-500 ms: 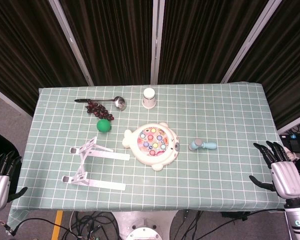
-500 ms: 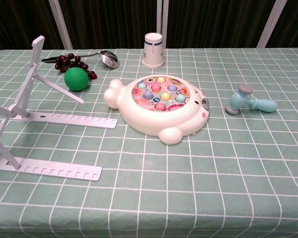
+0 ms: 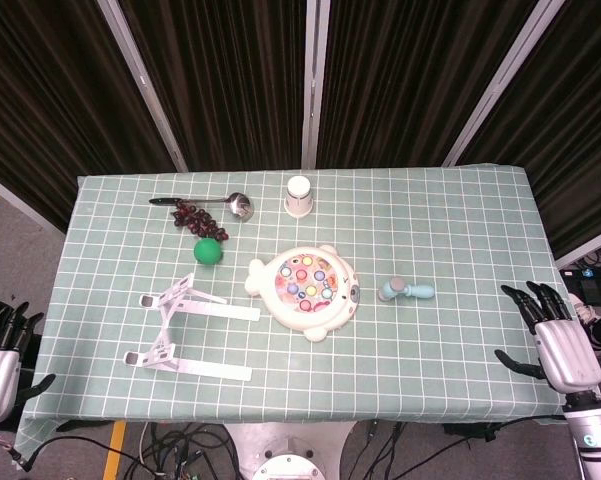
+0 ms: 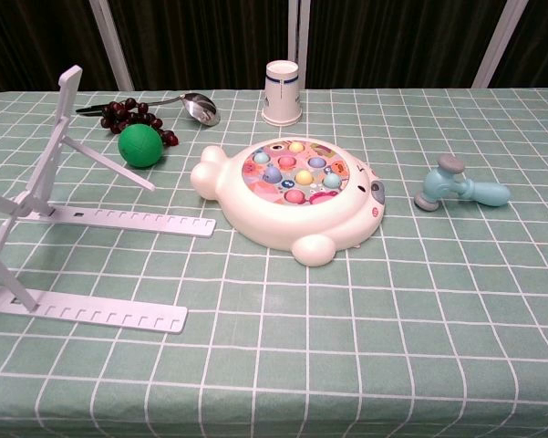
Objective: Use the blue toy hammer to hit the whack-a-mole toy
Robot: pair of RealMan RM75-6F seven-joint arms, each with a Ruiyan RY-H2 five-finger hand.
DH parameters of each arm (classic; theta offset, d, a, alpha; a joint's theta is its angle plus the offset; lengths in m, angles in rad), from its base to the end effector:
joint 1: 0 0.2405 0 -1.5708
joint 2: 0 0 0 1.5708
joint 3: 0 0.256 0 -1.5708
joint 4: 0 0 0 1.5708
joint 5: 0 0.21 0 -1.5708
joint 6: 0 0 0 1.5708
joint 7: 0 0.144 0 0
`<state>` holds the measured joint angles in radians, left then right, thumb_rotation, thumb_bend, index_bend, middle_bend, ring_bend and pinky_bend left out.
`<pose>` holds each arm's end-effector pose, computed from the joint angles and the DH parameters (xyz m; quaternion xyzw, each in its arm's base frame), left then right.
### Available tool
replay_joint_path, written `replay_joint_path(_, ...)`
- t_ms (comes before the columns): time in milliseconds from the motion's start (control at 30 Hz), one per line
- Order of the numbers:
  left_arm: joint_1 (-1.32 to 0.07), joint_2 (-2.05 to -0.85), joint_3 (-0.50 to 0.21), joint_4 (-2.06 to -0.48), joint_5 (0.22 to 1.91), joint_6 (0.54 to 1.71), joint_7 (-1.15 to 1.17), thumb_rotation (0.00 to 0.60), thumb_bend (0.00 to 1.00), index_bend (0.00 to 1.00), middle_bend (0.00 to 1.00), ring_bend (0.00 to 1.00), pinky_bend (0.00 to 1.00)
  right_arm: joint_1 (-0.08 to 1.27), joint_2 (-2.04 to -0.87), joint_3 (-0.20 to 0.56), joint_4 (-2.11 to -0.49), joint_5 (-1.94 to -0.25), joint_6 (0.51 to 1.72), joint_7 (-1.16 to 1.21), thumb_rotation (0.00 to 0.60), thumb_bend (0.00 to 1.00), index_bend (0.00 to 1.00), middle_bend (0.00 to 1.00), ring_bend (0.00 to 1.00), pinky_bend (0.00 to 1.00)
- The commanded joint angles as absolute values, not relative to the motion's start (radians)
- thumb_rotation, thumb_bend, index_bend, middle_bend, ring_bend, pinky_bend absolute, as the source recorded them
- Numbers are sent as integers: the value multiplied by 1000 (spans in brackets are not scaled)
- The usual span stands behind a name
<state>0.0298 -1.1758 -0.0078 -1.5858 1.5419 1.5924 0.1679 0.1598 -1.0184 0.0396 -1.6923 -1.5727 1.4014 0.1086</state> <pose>-0.3206 0.1360 0.1495 -0.5969 -0.3532 -0.3382 0.6361 -0.2845 -0.1988 0.1668 0.6315 -0.4019 0.4160 0.5164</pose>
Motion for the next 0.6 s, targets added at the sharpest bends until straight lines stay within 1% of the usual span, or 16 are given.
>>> replay_joint_path(33,29,-1179,-6,-1585,1540,1588,165,600,0,156,56,0,0,238,-1039,71,-1701,-1527,1286,96,600,93,99,214,50,114)
replay_joint_path(200,32,-1181,-2,-1581,1536,1584,163,600,0,156,56,0,0,348,-1127,114,-1629,-1464,1136,78,600,104,188,250,80,129)
replay_joint_path(367,32,-1182,-4,-1576,1528,1579,157,600,0,157,56,0,0,442,-1231,163,-1524,-1357,1006,58,600,111,228,273,99,156)
replay_joint_path(533,26,-1187,-3,-1568,1523,1565,152,600,0,157,56,0,0,523,-1320,180,-1424,-1277,882,42,600,124,269,296,125,180)
replay_joint_path(600,26,-1189,-4,-1564,1520,1565,149,600,0,156,56,0,0,546,-1347,182,-1391,-1257,850,34,600,128,291,301,126,194)
